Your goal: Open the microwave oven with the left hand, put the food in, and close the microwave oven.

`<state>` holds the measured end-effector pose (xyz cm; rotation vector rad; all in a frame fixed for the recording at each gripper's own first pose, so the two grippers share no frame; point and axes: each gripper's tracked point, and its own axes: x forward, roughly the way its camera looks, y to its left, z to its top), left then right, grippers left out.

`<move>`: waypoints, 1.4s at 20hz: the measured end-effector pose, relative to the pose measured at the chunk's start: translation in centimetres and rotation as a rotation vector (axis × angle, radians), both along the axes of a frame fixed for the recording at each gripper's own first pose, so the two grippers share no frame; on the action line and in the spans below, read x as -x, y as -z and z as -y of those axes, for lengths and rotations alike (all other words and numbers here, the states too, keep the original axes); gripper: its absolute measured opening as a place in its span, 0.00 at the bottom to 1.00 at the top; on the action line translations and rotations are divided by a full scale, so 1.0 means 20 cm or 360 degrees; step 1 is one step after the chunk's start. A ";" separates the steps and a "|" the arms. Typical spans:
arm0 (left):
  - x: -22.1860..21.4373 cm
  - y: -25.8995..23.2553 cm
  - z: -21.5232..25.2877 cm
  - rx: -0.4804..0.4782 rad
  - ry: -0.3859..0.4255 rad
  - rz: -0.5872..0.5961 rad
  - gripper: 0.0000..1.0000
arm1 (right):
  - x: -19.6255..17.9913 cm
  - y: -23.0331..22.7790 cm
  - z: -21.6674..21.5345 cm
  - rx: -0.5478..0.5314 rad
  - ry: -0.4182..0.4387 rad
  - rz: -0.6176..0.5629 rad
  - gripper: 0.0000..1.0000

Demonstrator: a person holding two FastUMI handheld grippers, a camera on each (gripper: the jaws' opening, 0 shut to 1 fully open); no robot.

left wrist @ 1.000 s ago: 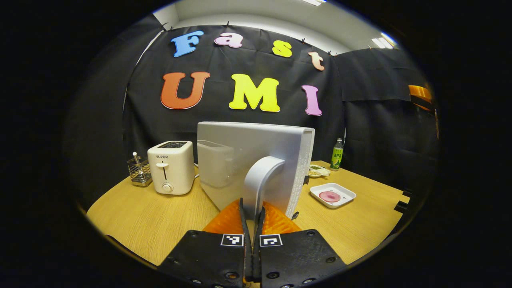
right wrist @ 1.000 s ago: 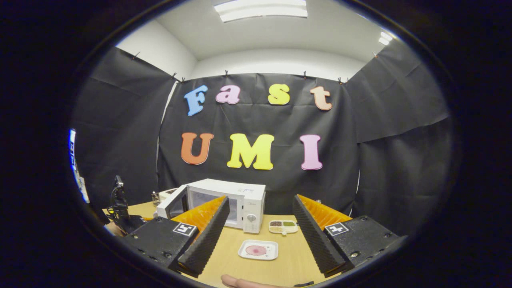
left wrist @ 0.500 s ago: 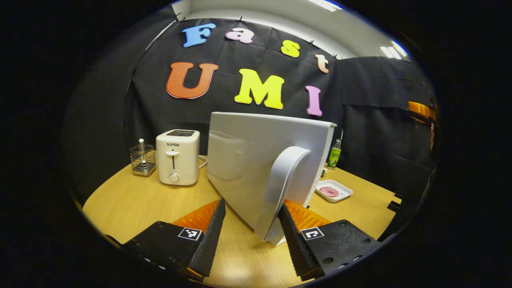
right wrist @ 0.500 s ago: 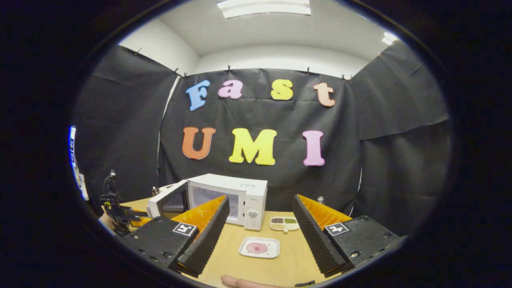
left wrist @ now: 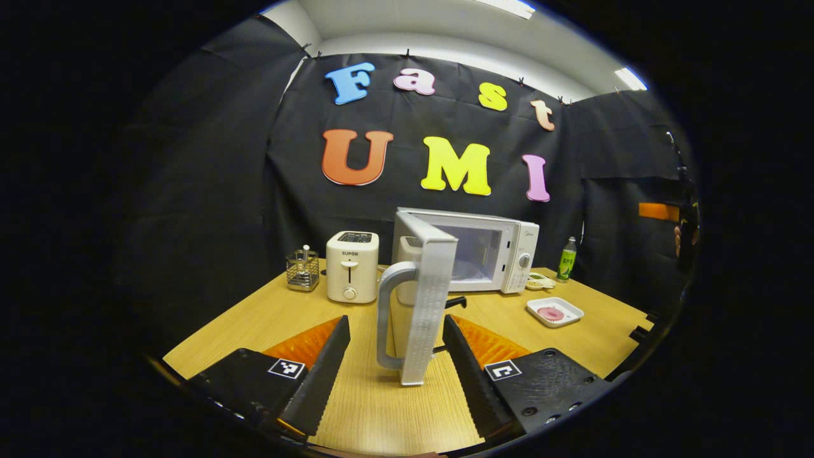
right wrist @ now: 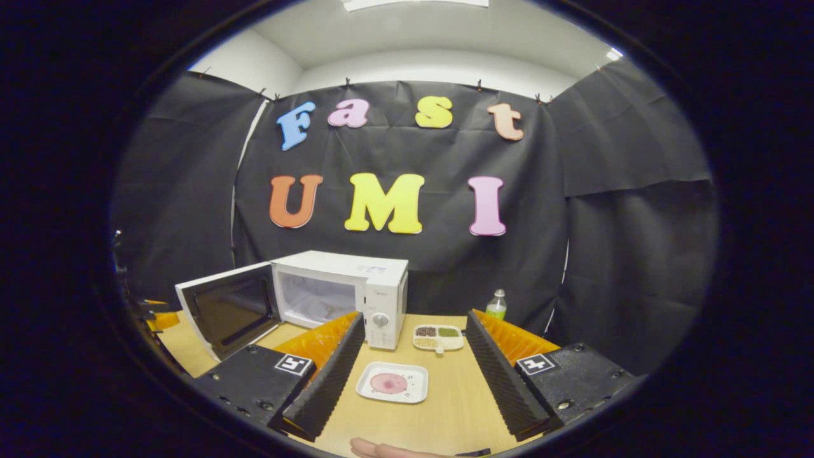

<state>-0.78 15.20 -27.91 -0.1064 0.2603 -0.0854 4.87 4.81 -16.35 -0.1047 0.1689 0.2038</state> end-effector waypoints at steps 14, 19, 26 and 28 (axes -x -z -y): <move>-0.16 -0.46 0.25 0.0093 -0.0161 0.0160 0.88 | -0.58 0.82 0.10 0.0320 -0.0231 -0.1071 0.98; -0.25 -0.42 0.33 0.0112 -0.0169 0.0116 0.88 | -0.57 1.24 0.09 0.0207 -0.0268 -0.1670 0.79; -0.32 -0.44 0.41 0.0026 -0.0117 0.0106 0.88 | -0.62 1.43 0.08 -0.0019 -0.0164 -0.2013 0.67; -0.33 -0.43 0.43 -0.0002 -0.0100 0.0105 0.88 | -0.63 1.42 0.04 -0.0104 -0.0187 -0.2064 0.46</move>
